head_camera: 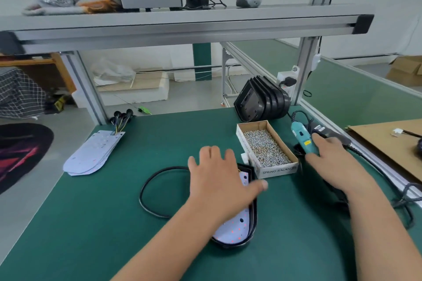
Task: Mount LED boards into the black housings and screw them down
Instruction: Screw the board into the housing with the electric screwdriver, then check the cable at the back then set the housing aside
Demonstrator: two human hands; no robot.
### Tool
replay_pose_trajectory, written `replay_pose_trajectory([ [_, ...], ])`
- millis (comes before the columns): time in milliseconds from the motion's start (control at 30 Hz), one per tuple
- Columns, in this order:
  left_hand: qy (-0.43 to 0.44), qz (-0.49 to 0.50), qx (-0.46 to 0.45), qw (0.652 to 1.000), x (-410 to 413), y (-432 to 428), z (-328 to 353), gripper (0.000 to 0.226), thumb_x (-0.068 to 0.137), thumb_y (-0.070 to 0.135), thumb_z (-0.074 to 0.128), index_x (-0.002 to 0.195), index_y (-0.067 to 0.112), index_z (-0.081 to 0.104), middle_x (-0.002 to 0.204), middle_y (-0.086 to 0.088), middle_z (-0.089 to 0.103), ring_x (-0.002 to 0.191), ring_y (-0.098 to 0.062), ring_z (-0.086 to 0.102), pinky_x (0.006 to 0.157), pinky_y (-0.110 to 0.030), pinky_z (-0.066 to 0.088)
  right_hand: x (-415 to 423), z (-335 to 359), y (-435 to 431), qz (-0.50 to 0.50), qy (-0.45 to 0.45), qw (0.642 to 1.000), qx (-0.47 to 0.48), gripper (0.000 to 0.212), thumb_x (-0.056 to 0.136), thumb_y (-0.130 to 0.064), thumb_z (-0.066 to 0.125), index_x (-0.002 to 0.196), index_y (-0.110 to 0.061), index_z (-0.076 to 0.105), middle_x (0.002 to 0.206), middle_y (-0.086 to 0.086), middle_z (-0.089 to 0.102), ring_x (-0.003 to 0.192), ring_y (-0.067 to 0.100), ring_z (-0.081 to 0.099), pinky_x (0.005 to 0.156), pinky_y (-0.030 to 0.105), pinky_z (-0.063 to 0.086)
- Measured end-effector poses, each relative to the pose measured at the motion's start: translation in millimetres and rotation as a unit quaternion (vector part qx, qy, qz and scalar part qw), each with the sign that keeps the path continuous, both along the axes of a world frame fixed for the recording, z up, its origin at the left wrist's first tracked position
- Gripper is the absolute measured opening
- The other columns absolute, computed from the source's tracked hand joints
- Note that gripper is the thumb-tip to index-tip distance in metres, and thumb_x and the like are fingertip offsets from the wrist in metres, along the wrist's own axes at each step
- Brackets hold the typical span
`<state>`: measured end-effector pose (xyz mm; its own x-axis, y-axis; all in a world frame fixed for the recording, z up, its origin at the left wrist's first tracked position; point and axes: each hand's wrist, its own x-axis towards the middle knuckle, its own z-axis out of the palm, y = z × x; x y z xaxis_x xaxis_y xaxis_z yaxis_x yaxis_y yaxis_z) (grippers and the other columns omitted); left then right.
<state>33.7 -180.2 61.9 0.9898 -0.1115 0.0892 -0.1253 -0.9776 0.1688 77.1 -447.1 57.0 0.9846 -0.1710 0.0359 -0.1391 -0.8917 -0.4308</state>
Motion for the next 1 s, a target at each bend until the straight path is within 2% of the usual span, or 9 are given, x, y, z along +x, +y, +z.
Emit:
replay_pose_trajectory([
  [200,-0.003,-0.009,-0.021,1.0,1,2,-13,0.075,0.07,0.083,0.046,0.116,0.024,0.051,0.11,0.003,0.038,0.114,-0.025,0.037,0.091,-0.045,0.046,3,-7,7,-0.019,-0.014,0.996,-0.087,0.027,0.1,-0.027,0.053,0.124,-0.014,0.047,0.132,0.013,0.049,0.111,0.038,0.047,0.084,0.049,0.048],
  [367,-0.012,-0.019,-0.137,0.99,-2,17,-18,0.08,0.066,0.067,0.045,0.138,0.034,0.053,0.117,0.01,0.034,0.123,-0.018,0.034,0.102,-0.042,0.042,0,-3,27,0.015,-0.21,0.976,-0.061,0.046,0.094,-0.008,0.065,0.14,-0.004,0.059,0.148,0.015,0.05,0.134,0.04,0.039,0.113,0.051,0.037],
  [433,-0.004,-0.03,-0.247,0.969,-1,27,-15,0.065,0.065,0.062,0.048,0.122,0.036,0.062,0.113,0.01,0.04,0.122,-0.014,0.036,0.104,-0.037,0.042,-3,0,48,0.082,-0.246,0.965,0.039,0.044,0.098,-0.009,0.063,0.142,-0.014,0.061,0.146,0.0,0.054,0.135,0.024,0.044,0.115,0.037,0.034],
  [500,-0.013,-0.057,-0.344,0.937,2,39,-11,0.034,0.067,0.05,0.054,0.086,0.023,0.054,0.093,0.001,0.044,0.096,-0.017,0.044,0.085,-0.033,0.044,-9,-1,74,0.154,-0.226,0.952,0.135,0.042,0.1,-0.012,0.062,0.14,-0.026,0.063,0.138,-0.015,0.06,0.122,0.008,0.056,0.109,0.028,0.041],
  [567,-0.002,-0.044,-0.5,0.865,3,54,-6,0.027,0.065,0.045,0.058,0.082,0.024,0.051,0.085,0.01,0.052,0.082,-0.012,0.048,0.076,-0.033,0.044,-16,-7,100,0.217,-0.174,0.936,0.217,0.043,0.102,-0.01,0.062,0.139,-0.033,0.062,0.133,-0.025,0.063,0.118,-0.001,0.06,0.106,0.022,0.045],
  [667,0.063,-0.006,-0.746,0.663,5,78,-14,0.058,0.061,0.038,0.068,0.114,0.016,0.061,0.109,-0.006,0.066,0.101,-0.026,0.063,0.093,-0.047,0.049,-21,-21,131,0.299,-0.063,0.906,0.292,0.06,0.102,0.001,0.059,0.152,-0.03,0.048,0.145,-0.021,0.06,0.136,0.0,0.053,0.114,0.021,0.039],
  [767,0.085,-0.012,-0.852,0.517,5,97,-23,0.041,0.076,0.023,0.06,0.114,0.009,0.052,0.109,-0.018,0.055,0.108,-0.04,0.054,0.103,-0.056,0.04,-16,-30,145,0.35,0.049,0.888,0.294,0.079,0.096,0.004,0.06,0.162,-0.029,0.032,0.156,-0.015,0.049,0.144,-0.005,0.043,0.121,0.023,0.033],
  [900,0.089,0.011,-0.879,0.469,10,109,-27,0.039,0.084,0.029,0.058,0.117,0.01,0.05,0.116,-0.02,0.052,0.111,-0.042,0.054,0.104,-0.058,0.046,-7,-38,160,0.344,0.023,0.898,0.274,0.07,0.099,0.001,0.062,0.159,-0.024,0.035,0.156,-0.012,0.049,0.133,0.0,0.055,0.112,0.028,0.047],
  [1000,0.101,0.015,-0.884,0.457,10,109,-26,0.024,0.084,0.033,0.07,0.088,0.012,0.061,0.093,-0.015,0.062,0.105,-0.035,0.066,0.089,-0.044,0.061,5,-38,174,0.284,0.01,0.912,0.296,0.062,0.1,-0.002,0.065,0.153,-0.024,0.043,0.144,-0.006,0.057,0.11,0.009,0.068,0.1,0.034,0.055],
])
